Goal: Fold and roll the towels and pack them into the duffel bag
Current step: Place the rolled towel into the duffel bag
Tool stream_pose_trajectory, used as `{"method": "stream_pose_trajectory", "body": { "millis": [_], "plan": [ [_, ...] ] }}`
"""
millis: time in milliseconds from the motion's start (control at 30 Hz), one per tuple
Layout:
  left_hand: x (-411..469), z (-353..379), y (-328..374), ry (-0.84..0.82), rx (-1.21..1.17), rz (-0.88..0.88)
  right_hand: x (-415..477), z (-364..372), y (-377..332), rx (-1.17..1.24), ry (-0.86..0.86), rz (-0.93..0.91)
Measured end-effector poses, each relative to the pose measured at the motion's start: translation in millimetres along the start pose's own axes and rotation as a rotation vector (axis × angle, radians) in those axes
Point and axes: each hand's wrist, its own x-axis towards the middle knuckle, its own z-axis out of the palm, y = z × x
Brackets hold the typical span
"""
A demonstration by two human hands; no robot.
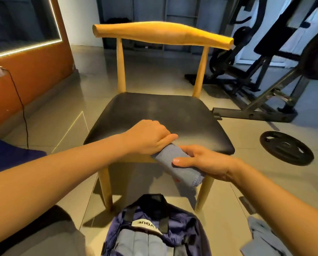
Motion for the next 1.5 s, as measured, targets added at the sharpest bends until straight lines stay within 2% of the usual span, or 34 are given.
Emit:
{"method": "stream_pose_trajectory", "body": {
  "millis": [100, 200, 267, 400, 500, 600, 767, 933, 1033, 1167, 1267, 1367, 1433, 1500],
  "plan": [
    [-12, 4, 20, -0.157, -0.281, -0.122, -29, 19, 12, -0.019, 0.034, -0.008],
    [-29, 5, 27, -0.408, -0.598, -0.183, -55, 39, 21, -0.097, 0.085, -0.013],
    [-42, 6, 28, -0.512, -0.691, -0.190, -69, 55, 26, -0.090, 0.129, 0.004],
    [-59, 21, 42, -0.519, -0.583, -0.145, -82, 86, 45, 0.024, 0.167, 0.092],
    [-68, 46, 55, -0.569, -0.557, -0.114, -74, 102, 64, 0.005, 0.187, 0.165],
    [-68, 72, 59, -0.569, -0.507, -0.088, -63, 110, 86, 0.026, 0.249, 0.160],
    [-68, 138, 60, -0.594, -0.559, -0.138, -52, 115, 148, 0.112, 0.399, 0.190],
    [-73, 214, 58, -0.591, -0.683, -0.208, -45, 126, 215, 0.079, 0.514, 0.248],
    [-83, 260, 41, -0.573, -0.588, -0.249, -47, 139, 254, 0.016, 0.548, 0.364],
    [-102, 311, 36, -0.697, -0.344, -0.069, -51, 151, 296, -0.055, 0.585, 0.535],
    [-107, 338, 44, -0.685, -0.122, 0.141, -52, 158, 307, -0.076, 0.605, 0.602],
    [-107, 354, 48, -0.629, -0.001, 0.296, -53, 163, 310, -0.116, 0.618, 0.622],
    [-105, 359, 48, -0.605, -0.012, 0.311, -51, 165, 311, -0.151, 0.652, 0.637],
    [-99, 359, 43, -0.605, -0.146, 0.182, -45, 169, 311, -0.171, 0.683, 0.634]
  ]
}}
